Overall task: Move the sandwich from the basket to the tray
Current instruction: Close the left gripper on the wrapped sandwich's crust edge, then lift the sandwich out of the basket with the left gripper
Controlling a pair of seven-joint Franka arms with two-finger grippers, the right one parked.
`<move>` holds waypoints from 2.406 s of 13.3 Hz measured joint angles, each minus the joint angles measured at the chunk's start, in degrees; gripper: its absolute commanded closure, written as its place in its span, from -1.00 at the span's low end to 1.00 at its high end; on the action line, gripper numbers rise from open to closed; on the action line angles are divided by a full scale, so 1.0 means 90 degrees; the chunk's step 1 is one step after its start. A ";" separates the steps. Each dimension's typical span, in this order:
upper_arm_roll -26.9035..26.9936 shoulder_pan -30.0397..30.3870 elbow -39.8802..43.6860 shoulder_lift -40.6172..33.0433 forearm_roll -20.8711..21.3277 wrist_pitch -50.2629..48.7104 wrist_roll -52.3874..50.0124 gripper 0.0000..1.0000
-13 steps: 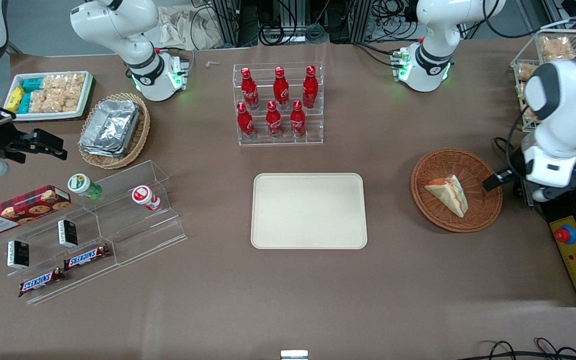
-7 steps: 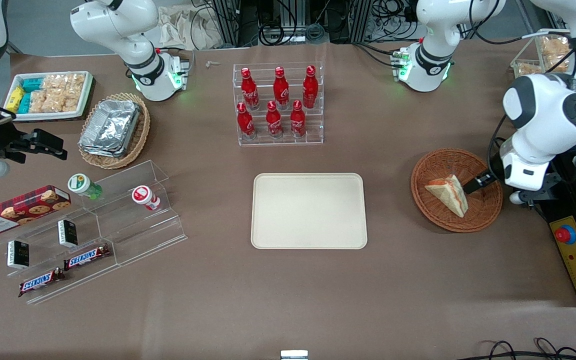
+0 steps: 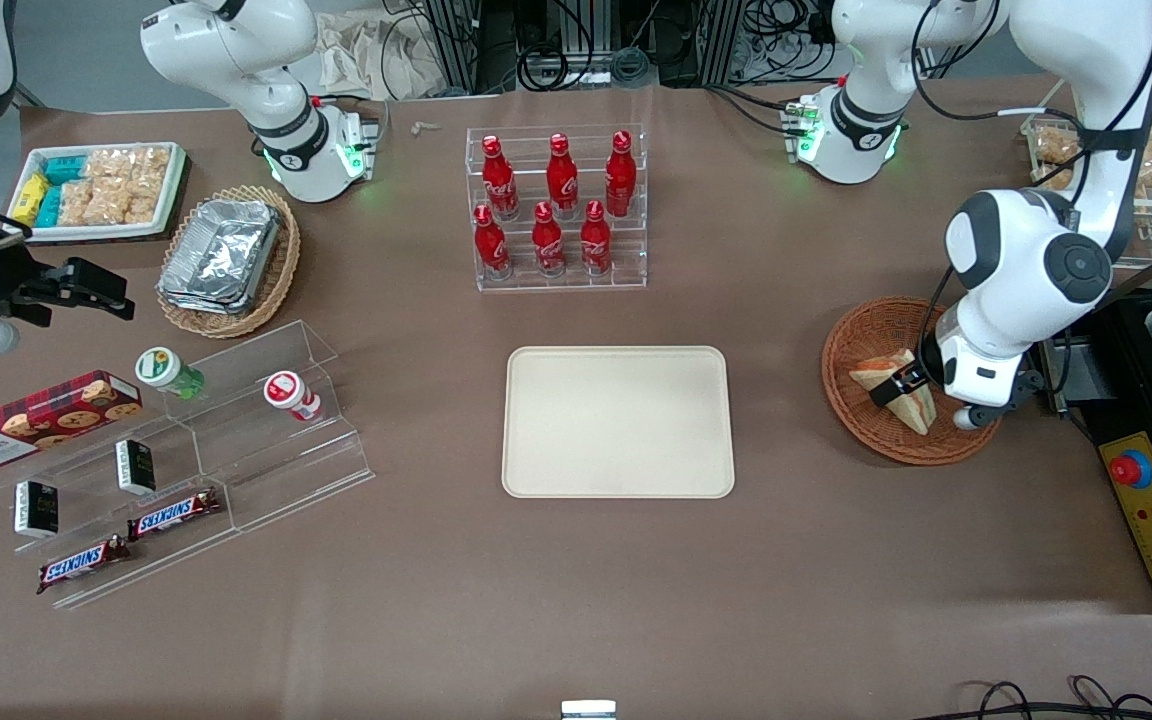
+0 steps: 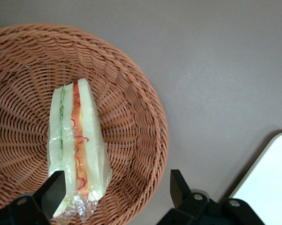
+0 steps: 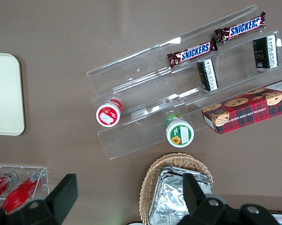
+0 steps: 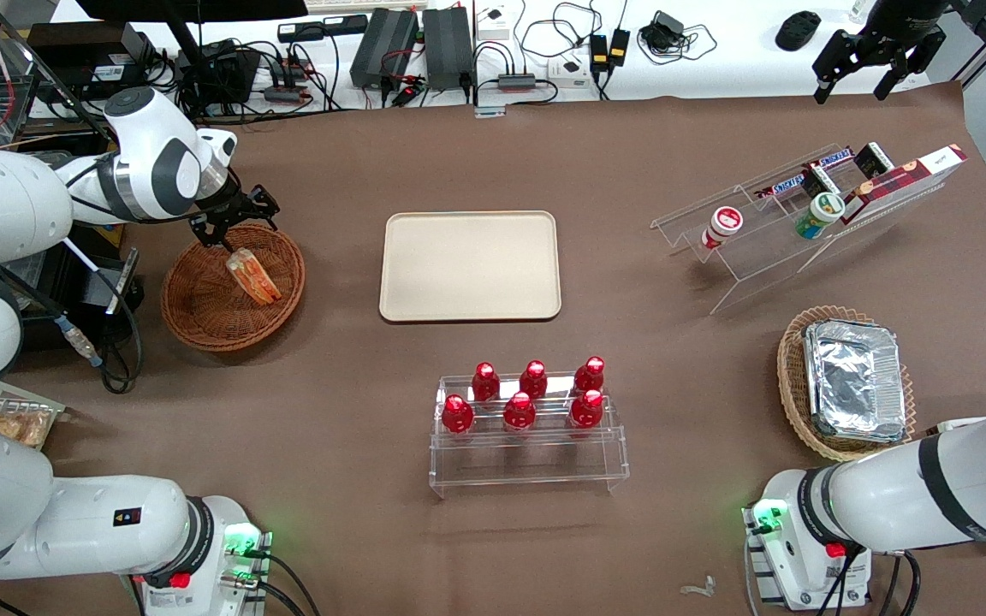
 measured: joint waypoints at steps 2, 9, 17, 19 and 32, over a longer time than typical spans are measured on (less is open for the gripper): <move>0.0023 0.0024 -0.0039 0.0002 0.0000 -0.0001 0.0012 -0.98; 0.0059 0.0165 -0.0323 -0.0008 0.0000 0.0081 0.0272 -0.98; 0.0058 0.0165 -0.0716 0.0466 0.0000 0.1160 0.0321 -0.02; 0.0058 0.0165 -0.0717 0.0561 0.0000 0.1215 0.0330 1.00; 0.0017 0.0149 0.1013 -0.0751 0.0001 -0.2501 0.0338 1.00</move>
